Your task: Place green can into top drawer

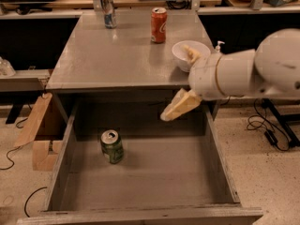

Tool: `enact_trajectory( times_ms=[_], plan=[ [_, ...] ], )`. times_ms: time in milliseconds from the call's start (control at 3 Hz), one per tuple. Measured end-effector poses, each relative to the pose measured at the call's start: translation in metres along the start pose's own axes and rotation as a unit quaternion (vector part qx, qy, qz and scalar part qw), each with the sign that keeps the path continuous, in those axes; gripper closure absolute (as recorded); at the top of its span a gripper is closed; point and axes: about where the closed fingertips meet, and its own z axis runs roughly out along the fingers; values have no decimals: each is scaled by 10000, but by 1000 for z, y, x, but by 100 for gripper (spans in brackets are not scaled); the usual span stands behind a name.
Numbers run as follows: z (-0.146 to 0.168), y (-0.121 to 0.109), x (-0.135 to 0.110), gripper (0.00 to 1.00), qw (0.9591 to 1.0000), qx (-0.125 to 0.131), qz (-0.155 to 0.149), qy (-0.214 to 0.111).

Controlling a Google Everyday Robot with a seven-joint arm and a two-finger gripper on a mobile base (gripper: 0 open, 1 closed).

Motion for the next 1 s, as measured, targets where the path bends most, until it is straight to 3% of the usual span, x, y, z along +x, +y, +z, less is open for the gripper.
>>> enact_trajectory(
  times_ms=[333, 667, 1000],
  plan=[
    [-43, -35, 1, 0, 9962, 380, -365, 700],
    [-80, -61, -2, 0, 9853, 792, -559, 1406],
    [-113, -77, -8, 0, 9699, 1194, -613, 2033]
  ],
)
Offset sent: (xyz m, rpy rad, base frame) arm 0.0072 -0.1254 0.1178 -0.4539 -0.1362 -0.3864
